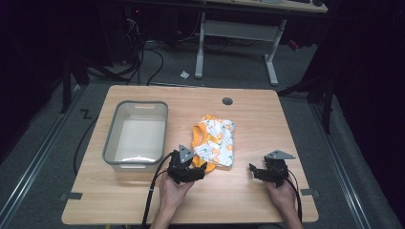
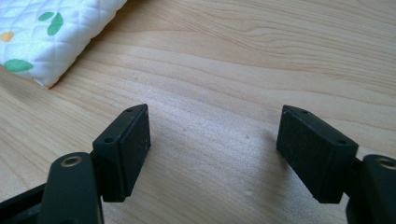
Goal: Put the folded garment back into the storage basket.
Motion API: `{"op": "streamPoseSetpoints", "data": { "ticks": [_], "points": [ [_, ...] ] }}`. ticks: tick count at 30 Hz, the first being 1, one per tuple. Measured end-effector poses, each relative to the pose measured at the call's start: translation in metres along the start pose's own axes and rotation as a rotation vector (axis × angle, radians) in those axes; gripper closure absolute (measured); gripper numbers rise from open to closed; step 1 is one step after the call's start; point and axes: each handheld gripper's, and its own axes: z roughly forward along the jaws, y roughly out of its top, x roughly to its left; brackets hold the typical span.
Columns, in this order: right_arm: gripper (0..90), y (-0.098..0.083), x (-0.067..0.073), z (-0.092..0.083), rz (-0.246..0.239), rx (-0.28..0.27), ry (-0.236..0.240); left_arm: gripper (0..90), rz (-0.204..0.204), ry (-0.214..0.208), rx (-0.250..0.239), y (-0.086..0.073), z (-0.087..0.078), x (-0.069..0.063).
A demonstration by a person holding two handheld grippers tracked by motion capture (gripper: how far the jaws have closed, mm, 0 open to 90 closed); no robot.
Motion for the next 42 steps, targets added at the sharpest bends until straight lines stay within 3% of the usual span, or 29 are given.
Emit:
{"op": "streamPoseSetpoints", "data": {
  "ticks": [8,10,15,20,22,29,42],
  "points": [
    [26.1,0.0,0.0,0.0,0.0,0.002,0.002,25.1,-0.031,-0.011,0.023,0.009,0.005,0.003],
    [26.1,0.0,0.0,0.0,-0.001,0.001,0.003,24.9,-0.015,0.03,0.022,0.013,0.005,0.001],
    [26.1,0.0,0.0,0.0,0.0,0.002,0.004,25.0,-0.016,0.045,0.01,0.019,0.007,0.001],
    [26.0,0.0,0.0,0.0,0.001,0.002,0.004,24.4,-0.028,0.026,0.021,0.026,0.012,0.004],
    [26.0,0.0,0.0,0.0,0.001,0.002,0.004,25.6,-0.025,0.017,0.004,0.028,0.013,0.005],
    [26.1,0.0,0.0,-0.001,0.0,0.002,0.004,26.3,-0.003,0.041,0.028,0.04,0.028,0.009],
    [26.0,0.0,0.0,-0.001,0.0,0.002,0.005,24.3,-0.045,0.074,0.072,0.053,0.056,0.022]
  ]
}}
